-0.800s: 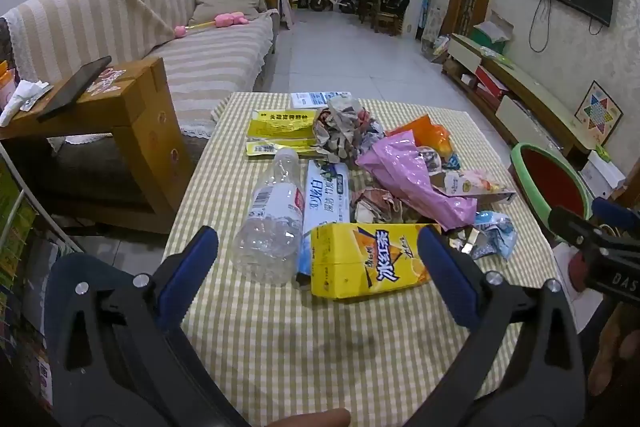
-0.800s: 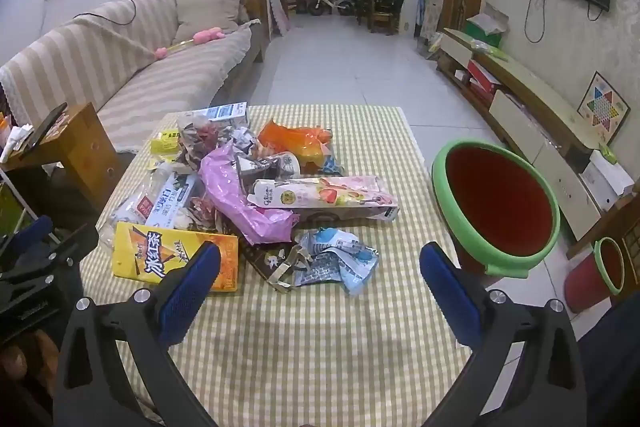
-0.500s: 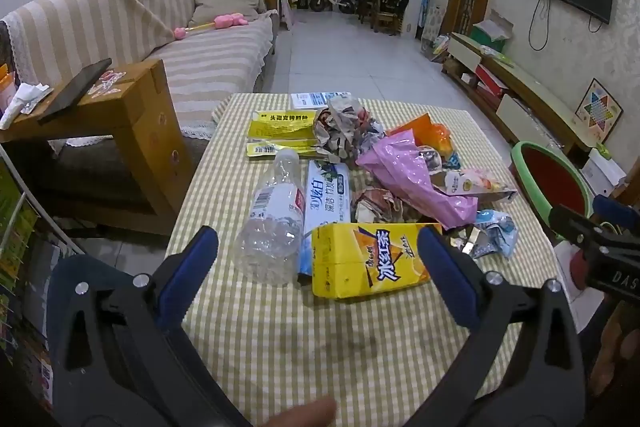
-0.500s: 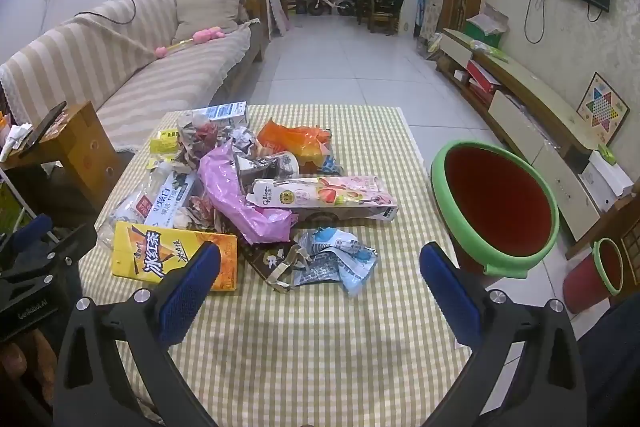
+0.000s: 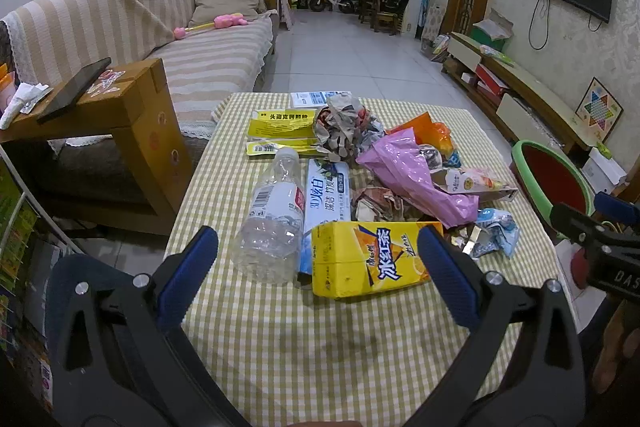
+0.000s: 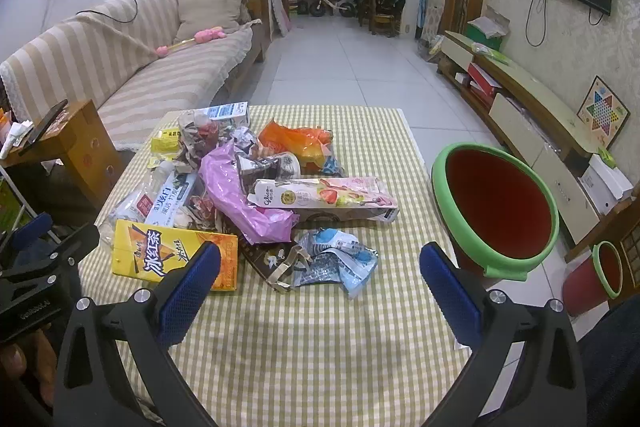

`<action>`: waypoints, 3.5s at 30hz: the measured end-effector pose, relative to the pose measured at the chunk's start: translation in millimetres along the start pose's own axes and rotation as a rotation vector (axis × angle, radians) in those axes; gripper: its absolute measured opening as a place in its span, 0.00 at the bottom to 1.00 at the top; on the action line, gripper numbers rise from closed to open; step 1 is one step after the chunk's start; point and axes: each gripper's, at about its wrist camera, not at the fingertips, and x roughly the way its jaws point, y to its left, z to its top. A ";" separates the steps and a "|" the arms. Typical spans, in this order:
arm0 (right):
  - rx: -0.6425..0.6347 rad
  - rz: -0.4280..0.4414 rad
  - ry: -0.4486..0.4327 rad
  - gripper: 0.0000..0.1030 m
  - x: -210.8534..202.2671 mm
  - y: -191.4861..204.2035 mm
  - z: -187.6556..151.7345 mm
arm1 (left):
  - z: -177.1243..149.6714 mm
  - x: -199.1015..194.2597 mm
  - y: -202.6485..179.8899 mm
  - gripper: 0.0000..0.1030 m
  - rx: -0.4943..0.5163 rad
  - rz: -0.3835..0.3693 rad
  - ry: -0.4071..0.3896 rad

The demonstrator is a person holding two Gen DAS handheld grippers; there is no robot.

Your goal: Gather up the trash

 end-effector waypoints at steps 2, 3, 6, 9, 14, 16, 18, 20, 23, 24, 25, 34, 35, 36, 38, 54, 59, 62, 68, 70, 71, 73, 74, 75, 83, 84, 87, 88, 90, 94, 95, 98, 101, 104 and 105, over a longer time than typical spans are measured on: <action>-0.003 -0.003 0.001 0.93 -0.3 1.0 0.0 | 0.0 0.1 -0.3 0.95 0.001 0.000 0.000; -0.002 -0.002 -0.001 0.93 -0.3 0.6 -0.3 | 0.0 0.0 -0.3 0.95 0.002 0.000 0.000; -0.003 -0.003 0.001 0.93 -0.1 0.3 -0.1 | 0.2 0.0 -0.2 0.95 0.001 0.000 0.000; -0.004 -0.003 0.001 0.93 -0.1 0.6 -0.2 | 0.2 -0.1 -0.1 0.95 0.000 0.000 0.000; -0.004 -0.004 0.000 0.93 0.0 1.1 -0.6 | -0.2 -0.2 0.2 0.95 0.000 0.000 -0.001; -0.006 -0.005 0.000 0.93 -0.1 1.0 -0.5 | -0.2 0.0 0.3 0.95 0.000 -0.001 -0.001; -0.006 -0.005 0.000 0.93 -0.4 1.3 -0.5 | -0.1 -0.2 0.6 0.95 -0.001 -0.001 0.000; -0.005 -0.006 0.000 0.93 0.1 1.0 -0.7 | -0.2 -0.2 0.6 0.95 0.000 -0.002 -0.001; -0.005 -0.005 0.001 0.93 0.0 1.1 -0.7 | -0.2 -0.2 0.9 0.95 0.000 -0.002 -0.001; -0.005 -0.005 0.001 0.93 0.0 1.3 -0.8 | -0.6 0.2 0.8 0.95 0.001 -0.003 -0.001; -0.005 -0.006 0.001 0.93 -0.1 1.6 -0.7 | -0.2 -0.2 1.1 0.95 -0.001 -0.003 0.000; -0.008 -0.006 -0.002 0.93 0.3 0.1 -2.2 | -0.4 -0.3 1.5 0.95 -0.002 -0.003 -0.001; -0.008 -0.006 -0.002 0.93 0.2 0.2 -2.4 | -0.5 -0.1 1.5 0.95 -0.002 -0.003 -0.001; -0.008 -0.006 0.000 0.93 0.5 0.3 -2.5 | -0.2 -0.4 1.5 0.95 -0.002 -0.003 -0.001; -0.008 -0.006 -0.001 0.93 0.3 0.3 -2.2 | -0.3 -0.3 1.6 0.95 -0.002 -0.004 -0.001; -0.015 -0.003 0.010 0.93 1.6 0.5 -3.1 | -0.3 -0.3 2.1 0.95 -0.003 -0.004 -0.001; -0.016 -0.004 0.009 0.93 1.6 0.3 -3.1 | -0.4 -0.3 2.2 0.95 -0.003 -0.005 -0.001; -0.017 -0.004 0.010 0.93 1.7 0.4 -3.0 | -1.0 -0.1 2.5 0.95 -0.004 -0.004 0.000; -0.010 -0.005 0.012 0.93 1.8 0.1 -2.8 | -0.5 -0.2 2.3 0.95 -0.004 -0.005 -0.001; -0.010 -0.005 0.013 0.93 2.1 -0.4 -2.5 | -0.6 0.0 2.4 0.95 -0.004 -0.005 0.000; -0.010 -0.004 0.013 0.93 2.1 -0.4 -2.5 | -0.4 -0.1 2.4 0.95 -0.004 -0.005 0.000; -0.011 -0.003 0.013 0.93 2.3 -0.3 -2.4 | -0.4 0.0 2.8 0.95 -0.007 -0.006 0.001; -0.015 -0.004 0.013 0.93 2.6 -0.8 -2.1 | -0.6 0.5 2.9 0.95 -0.010 -0.005 0.003; -0.020 -0.005 0.014 0.93 3.3 -1.5 -1.7 | -1.0 1.4 3.5 0.95 -0.015 -0.003 0.007; -0.058 0.037 0.076 0.93 22.0 1.1 3.5 | 6.0 14.9 16.9 0.95 -0.063 0.002 0.059; -0.063 0.041 0.087 0.93 25.4 1.5 4.7 | 9.8 17.2 20.5 0.95 -0.068 0.003 0.068; -0.068 0.043 0.110 0.93 36.1 -0.3 8.3 | 17.1 29.2 29.5 0.95 -0.084 0.002 0.105; -0.071 0.043 0.119 0.93 40.8 -2.1 10.3 | 19.4 34.6 32.6 0.95 -0.091 -0.004 0.124; -0.072 0.040 0.125 0.93 46.1 -5.6 13.1 | 24.4 44.2 38.9 0.95 -0.106 -0.009 0.150; -0.111 0.028 0.158 0.93 66.2 -10.4 18.9 | 32.1 69.8 50.4 0.95 -0.116 -0.032 0.227; -0.126 0.025 0.166 0.93 71.5 -10.6 19.6 | 33.4 74.5 51.9 0.95 -0.109 -0.029 0.237; -0.173 0.013 0.198 0.93 90.3 -12.2 22.0 | 35.6 89.3 57.2 0.95 -0.106 -0.027 0.272; -0.236 -0.020 0.211 0.93 107.0 -12.2 22.8 | 34.9 103.5 60.9 0.95 -0.102 -0.033 0.316; -0.319 -0.062 0.213 0.93 123.5 -11.7 22.9 | 32.3 113.5 64.2 0.95 -0.101 -0.042 0.353; -0.344 -0.072 0.211 0.93 127.7 -11.8 23.1 | 31.5 116.8 64.9 0.95 -0.102 -0.042 0.364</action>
